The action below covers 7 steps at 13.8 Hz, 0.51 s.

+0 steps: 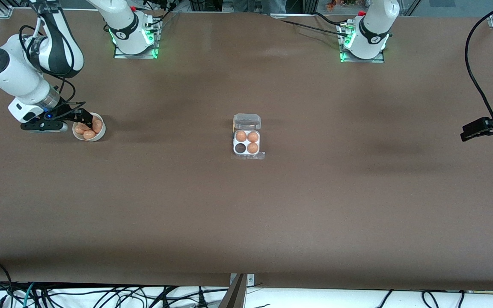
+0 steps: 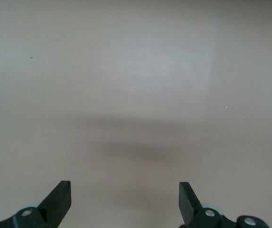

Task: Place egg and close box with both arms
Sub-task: 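Move the right gripper down over the white bowl of eggs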

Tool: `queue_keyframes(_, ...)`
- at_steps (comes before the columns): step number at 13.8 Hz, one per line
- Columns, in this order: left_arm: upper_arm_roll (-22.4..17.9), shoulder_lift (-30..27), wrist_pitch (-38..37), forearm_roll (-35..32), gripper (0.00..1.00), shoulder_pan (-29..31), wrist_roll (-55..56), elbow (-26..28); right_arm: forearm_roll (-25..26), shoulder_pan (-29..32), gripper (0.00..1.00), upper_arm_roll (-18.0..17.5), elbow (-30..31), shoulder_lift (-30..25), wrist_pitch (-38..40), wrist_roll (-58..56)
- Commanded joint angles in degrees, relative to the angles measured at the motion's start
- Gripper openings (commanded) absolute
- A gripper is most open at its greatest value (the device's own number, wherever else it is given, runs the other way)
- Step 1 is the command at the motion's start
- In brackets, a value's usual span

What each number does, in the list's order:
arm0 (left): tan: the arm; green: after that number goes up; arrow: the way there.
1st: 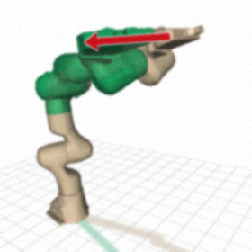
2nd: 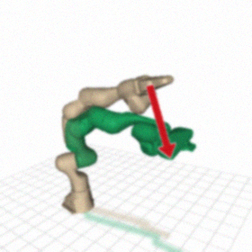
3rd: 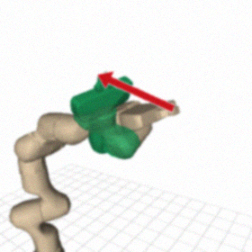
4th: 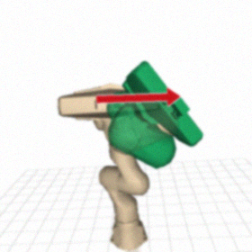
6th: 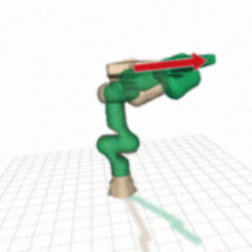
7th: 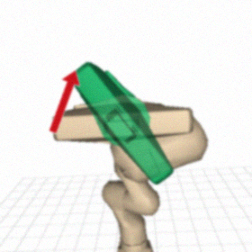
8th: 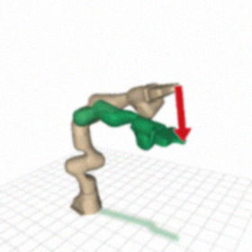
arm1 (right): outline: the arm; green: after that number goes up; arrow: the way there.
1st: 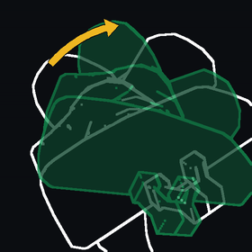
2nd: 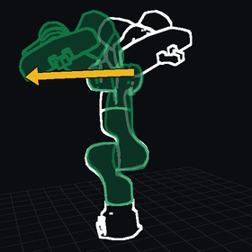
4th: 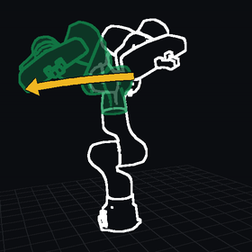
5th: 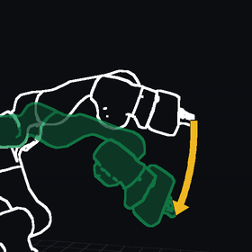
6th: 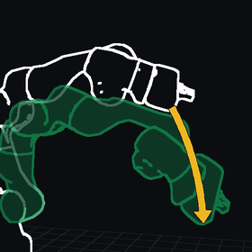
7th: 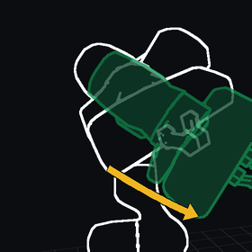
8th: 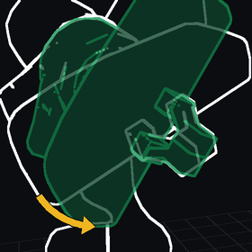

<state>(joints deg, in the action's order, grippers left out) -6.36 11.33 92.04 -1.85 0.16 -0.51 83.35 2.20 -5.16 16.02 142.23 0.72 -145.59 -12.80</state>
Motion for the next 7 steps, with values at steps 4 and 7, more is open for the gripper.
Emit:
queue_keyframes(4,0.21,0.19,-0.90,1.41,1.00,0.02,-0.10,-0.91,0.61,0.24,1.00,1.04,0.41,4.19,-0.84,-3.29)
queue_keyframes(7,0.21,0.19,-1.07,4.29,1.00,0.28,-0.01,-0.47,0.61,0.06,1.00,0.77,0.15,5.16,-0.75,-3.29)
